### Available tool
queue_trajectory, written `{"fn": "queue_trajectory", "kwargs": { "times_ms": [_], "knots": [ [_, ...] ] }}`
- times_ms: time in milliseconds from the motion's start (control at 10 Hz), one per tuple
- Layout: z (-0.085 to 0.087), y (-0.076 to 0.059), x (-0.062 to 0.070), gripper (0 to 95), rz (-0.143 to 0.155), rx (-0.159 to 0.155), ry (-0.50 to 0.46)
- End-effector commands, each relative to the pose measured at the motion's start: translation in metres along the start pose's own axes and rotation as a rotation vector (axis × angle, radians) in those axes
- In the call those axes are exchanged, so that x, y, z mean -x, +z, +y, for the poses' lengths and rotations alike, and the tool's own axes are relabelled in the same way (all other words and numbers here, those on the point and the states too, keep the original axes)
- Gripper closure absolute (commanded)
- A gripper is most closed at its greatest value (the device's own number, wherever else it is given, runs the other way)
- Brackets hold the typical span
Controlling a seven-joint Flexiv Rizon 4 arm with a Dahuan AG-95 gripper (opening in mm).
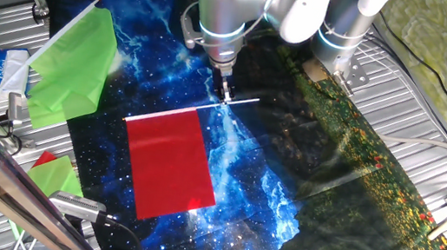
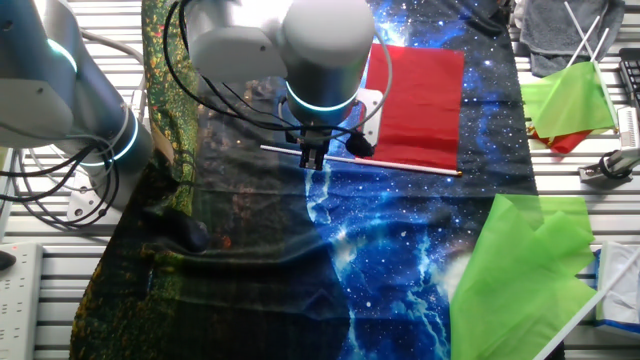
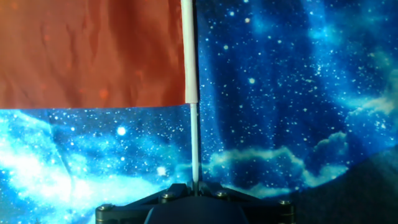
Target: Wave the flag
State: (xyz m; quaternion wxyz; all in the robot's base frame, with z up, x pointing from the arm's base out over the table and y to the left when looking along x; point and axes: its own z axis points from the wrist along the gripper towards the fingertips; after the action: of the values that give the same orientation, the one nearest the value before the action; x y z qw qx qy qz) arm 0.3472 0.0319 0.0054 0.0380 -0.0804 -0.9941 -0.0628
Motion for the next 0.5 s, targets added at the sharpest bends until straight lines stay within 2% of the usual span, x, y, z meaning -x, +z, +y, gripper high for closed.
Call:
{"fn": "queue_trajectory", "kwargs": {
  "times_ms": [100, 500],
  "knots": [
    [0.000, 0.002, 0.001, 95.0, -0.011, -0.018, -0.007],
    [0.000, -0.012, 0.001, 95.0, -0.008, -0.013, -0.012]
  ]
}}
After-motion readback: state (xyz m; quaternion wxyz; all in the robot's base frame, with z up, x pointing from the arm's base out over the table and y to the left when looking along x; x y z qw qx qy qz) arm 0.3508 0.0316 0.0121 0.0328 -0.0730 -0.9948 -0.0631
